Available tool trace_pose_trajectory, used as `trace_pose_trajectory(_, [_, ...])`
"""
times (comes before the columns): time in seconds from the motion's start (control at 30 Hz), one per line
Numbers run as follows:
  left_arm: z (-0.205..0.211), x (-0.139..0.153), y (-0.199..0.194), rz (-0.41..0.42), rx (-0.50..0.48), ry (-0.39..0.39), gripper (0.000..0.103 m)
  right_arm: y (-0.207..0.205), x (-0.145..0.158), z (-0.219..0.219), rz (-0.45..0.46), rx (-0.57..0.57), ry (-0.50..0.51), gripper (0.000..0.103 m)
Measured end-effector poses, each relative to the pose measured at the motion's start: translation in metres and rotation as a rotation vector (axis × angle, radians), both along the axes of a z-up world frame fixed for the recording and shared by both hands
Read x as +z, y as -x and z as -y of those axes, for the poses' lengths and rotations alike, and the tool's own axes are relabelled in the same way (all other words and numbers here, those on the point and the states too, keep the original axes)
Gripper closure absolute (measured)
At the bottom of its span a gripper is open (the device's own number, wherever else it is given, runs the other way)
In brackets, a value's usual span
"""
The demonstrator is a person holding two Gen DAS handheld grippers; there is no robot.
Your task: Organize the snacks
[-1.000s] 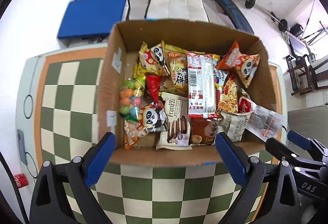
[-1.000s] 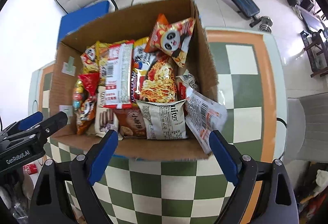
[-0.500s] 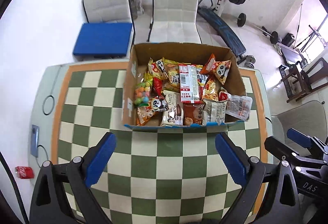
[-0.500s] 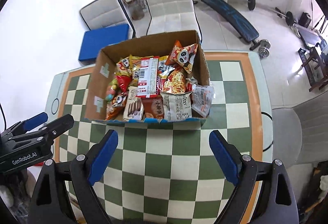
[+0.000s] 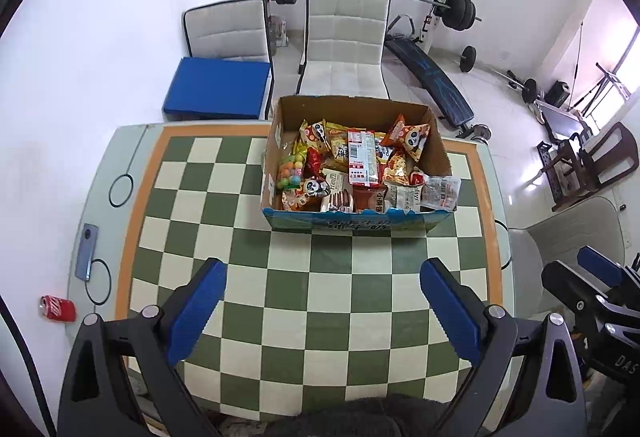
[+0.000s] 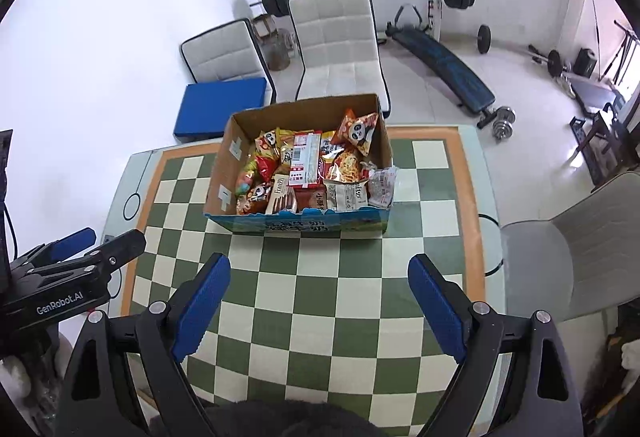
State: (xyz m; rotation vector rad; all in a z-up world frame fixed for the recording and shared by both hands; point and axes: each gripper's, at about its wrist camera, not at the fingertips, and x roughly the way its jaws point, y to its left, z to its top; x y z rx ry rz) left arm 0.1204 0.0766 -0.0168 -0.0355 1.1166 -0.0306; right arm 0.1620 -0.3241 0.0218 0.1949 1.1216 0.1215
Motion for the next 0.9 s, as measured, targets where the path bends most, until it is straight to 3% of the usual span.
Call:
trace_pose_trajectory(0.37, [0.011,0.028,0.026,0.08,-0.024,-0.015,0.003,0.041,0.031,-0.011,0.039,0.03,0.027,0.01])
trace_pose_trajectory(0.5, [0.014,0.024,0.025,0.083,-0.029,-0.024,0.003,0.042,0.032,-0.011,0.053,0.022,0.039,0.01])
trace_pose_trajectory(0.57, [0.016,0.021,0.023,0.087,-0.039,-0.033,0.003,0.041,0.031,-0.009,0.06,0.012,0.046,0.004])
trace_pose_trajectory(0.9, [0.016,0.001,0.0,0.11,-0.01,-0.062,0.003,0.018,0.02,0.002,0.095,-0.057,0.105,0.003])
